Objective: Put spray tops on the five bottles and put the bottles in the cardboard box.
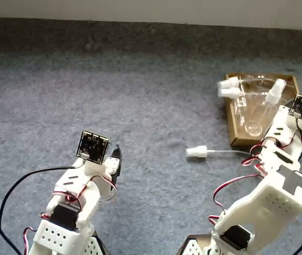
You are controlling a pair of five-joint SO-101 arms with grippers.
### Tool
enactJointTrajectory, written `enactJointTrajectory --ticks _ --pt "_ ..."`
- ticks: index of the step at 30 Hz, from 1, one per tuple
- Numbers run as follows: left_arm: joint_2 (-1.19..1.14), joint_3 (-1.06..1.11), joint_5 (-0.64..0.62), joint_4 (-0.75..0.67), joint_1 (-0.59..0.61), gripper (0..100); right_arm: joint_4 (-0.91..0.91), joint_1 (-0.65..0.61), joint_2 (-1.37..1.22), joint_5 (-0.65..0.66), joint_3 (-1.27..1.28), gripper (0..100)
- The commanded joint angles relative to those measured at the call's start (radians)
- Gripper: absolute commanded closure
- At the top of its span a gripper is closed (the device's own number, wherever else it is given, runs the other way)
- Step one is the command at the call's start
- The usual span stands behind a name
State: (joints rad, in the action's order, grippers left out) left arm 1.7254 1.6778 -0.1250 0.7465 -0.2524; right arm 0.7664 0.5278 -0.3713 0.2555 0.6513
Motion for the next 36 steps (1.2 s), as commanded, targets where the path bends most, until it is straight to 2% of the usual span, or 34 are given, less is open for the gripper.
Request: enactJointTrajectory --ticks 1,9,21,27,36 --pt "0.005 0.022 -0.003 -0.025 0.013 99 0.013 -0.002 0.071 0.008 -0.042 70.6" --pt "0.005 0.022 -0.003 -0.025 0.013 99 0.01 -0.016 0.071 0.058 -0.035 68.1" --pt "0.005 0.022 -0.003 -0.025 0.013 99 0.001 -0.013 0.113 0.055 -0.035 67.3" --pt "0.005 0.022 -0.003 -0.025 0.013 99 -0.186 -0.022 0.266 0.055 -0.033 67.3" --pt "0.005 0.022 -0.003 -0.023 0.013 99 -0.325 -0.021 0.383 0.055 -0.033 67.3"
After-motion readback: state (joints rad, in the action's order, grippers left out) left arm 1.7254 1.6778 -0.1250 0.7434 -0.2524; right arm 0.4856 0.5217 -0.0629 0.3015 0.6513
